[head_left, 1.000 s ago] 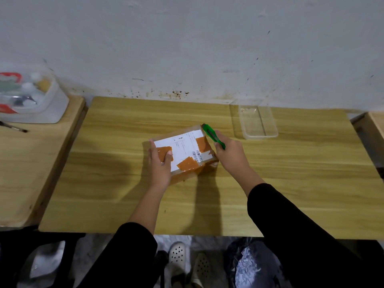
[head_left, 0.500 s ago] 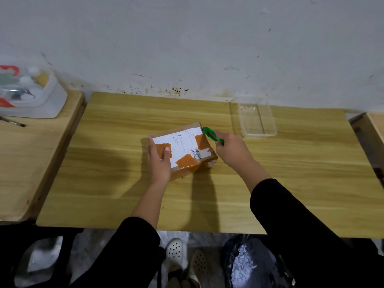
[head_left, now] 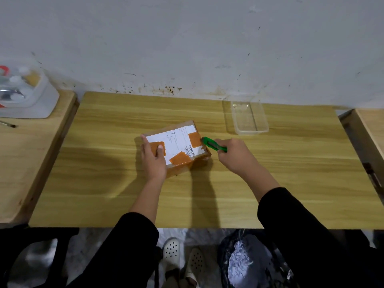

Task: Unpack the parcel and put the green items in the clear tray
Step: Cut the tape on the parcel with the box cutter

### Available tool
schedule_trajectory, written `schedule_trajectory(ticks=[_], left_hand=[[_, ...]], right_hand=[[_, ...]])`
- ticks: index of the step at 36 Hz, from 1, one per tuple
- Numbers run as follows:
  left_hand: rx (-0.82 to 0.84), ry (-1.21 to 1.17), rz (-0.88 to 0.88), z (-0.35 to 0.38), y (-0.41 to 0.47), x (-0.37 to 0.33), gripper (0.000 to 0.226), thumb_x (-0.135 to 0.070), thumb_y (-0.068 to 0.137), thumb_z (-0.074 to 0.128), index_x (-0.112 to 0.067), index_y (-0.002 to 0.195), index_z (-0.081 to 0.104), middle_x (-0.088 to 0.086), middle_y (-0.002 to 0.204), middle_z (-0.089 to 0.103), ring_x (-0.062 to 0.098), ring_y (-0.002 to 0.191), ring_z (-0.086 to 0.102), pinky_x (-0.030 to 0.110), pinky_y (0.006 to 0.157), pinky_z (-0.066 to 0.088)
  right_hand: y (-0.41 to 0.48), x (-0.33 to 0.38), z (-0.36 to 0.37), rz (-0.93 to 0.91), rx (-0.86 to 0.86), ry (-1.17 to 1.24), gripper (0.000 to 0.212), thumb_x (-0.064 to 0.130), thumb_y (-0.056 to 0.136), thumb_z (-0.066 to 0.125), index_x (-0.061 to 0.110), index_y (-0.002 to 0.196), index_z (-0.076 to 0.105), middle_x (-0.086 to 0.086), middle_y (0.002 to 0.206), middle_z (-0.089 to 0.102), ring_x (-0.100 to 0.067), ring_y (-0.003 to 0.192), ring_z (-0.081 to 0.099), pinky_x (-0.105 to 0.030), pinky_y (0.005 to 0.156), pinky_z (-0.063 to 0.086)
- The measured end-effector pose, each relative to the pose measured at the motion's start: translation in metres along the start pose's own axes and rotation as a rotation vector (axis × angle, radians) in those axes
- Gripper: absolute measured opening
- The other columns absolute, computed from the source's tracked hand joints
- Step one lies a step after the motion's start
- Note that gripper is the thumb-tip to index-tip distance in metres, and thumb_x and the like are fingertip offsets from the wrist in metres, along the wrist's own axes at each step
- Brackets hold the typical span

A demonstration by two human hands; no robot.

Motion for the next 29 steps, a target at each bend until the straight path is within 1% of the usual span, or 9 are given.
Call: schedule_trajectory(ticks=[2,4,6,10,13,15,19,24,29], left_hand=[[-0.003,0.007,-0.004,0.0,-0.001,0.0,0.061,-0.026,0.098,0.04,-0.03,0.149,0.007,0.006,0.154,0.025,0.026,0.136,0.033,0.032,0.103,0.031],[0.0,0.01,-0.009,-0.001,-0.001,0.0,0.061,-0.026,0.098,0.04,-0.03,0.149,0.008,0.007,0.154,0.026,0.027,0.136,0.033,0.033,0.103,0.032],[0.008,-0.001,-0.01,-0.002,-0.002,-0.001,0.06,-0.026,0.098,0.04,-0.029,0.149,0.008,0.008,0.153,0.026,0.027,0.136,0.033,0.033,0.103,0.032],[0.021,-0.03,0.001,-0.003,-0.003,-0.004,0.06,-0.025,0.099,0.04,-0.028,0.15,0.008,0.007,0.153,0.027,0.026,0.136,0.032,0.031,0.103,0.03],[0.029,-0.028,0.009,-0.002,-0.004,-0.004,0.061,-0.024,0.099,0.04,-0.027,0.15,0.006,0.005,0.155,0.024,0.025,0.137,0.031,0.031,0.104,0.029],[0.033,-0.021,0.017,-0.002,-0.003,-0.003,0.061,-0.024,0.099,0.04,-0.026,0.15,0.006,0.005,0.154,0.025,0.025,0.136,0.032,0.031,0.103,0.03],[0.031,-0.004,0.024,-0.002,-0.001,-0.002,0.062,-0.024,0.098,0.04,-0.025,0.15,0.006,0.006,0.154,0.025,0.025,0.135,0.033,0.03,0.101,0.03],[0.038,-0.007,0.023,-0.001,-0.001,0.0,0.062,-0.025,0.098,0.041,-0.026,0.15,0.006,0.007,0.153,0.025,0.026,0.135,0.033,0.03,0.101,0.03],[0.04,-0.017,0.022,-0.001,0.0,0.001,0.063,-0.027,0.098,0.041,-0.027,0.15,0.005,0.006,0.154,0.023,0.025,0.136,0.031,0.031,0.103,0.03]], right_hand=[[-0.008,-0.002,0.003,0.005,0.013,-0.011,0.041,0.002,0.082,0.04,0.015,0.114,0.063,-0.017,0.085,0.059,-0.031,0.073,0.053,-0.03,0.061,0.04],[-0.015,-0.003,0.006,0.009,0.018,-0.017,0.042,0.003,0.082,0.04,0.018,0.114,0.063,-0.015,0.082,0.057,-0.032,0.075,0.053,-0.03,0.062,0.041],[-0.022,-0.003,0.007,0.005,0.012,-0.022,0.044,0.003,0.083,0.041,0.021,0.117,0.062,-0.014,0.082,0.057,-0.032,0.076,0.053,-0.033,0.064,0.045],[-0.03,-0.002,0.001,-0.014,-0.044,-0.032,0.043,0.005,0.086,0.043,0.021,0.123,0.059,-0.02,0.089,0.065,-0.036,0.077,0.058,-0.04,0.066,0.052],[-0.024,-0.004,-0.006,0.009,-0.123,-0.008,0.042,0.008,0.089,0.043,0.019,0.127,0.055,-0.02,0.087,0.065,-0.03,0.066,0.053,-0.034,0.057,0.046],[-0.015,-0.003,-0.008,0.003,-0.144,-0.005,0.042,0.007,0.088,0.042,0.019,0.126,0.055,-0.018,0.081,0.062,-0.029,0.066,0.051,-0.031,0.057,0.041],[-0.001,0.008,-0.004,0.007,-0.152,0.04,0.042,0.006,0.089,0.042,0.016,0.127,0.055,-0.023,0.095,0.065,-0.037,0.079,0.06,-0.038,0.065,0.051],[0.009,0.013,0.009,0.019,-0.136,0.039,0.043,0.006,0.089,0.04,0.018,0.129,0.053,-0.02,0.091,0.063,-0.028,0.072,0.051,-0.03,0.06,0.041],[0.012,0.014,0.012,0.007,-0.136,0.013,0.042,0.008,0.09,0.041,0.017,0.13,0.052,-0.022,0.098,0.065,-0.035,0.081,0.059,-0.034,0.063,0.046]])
Point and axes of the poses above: each hand's wrist, its own y-axis towards the middle knuckle, its own z-axis out of the palm, x = y × z, the point moved 7 cm from there along y, towards the middle knuckle
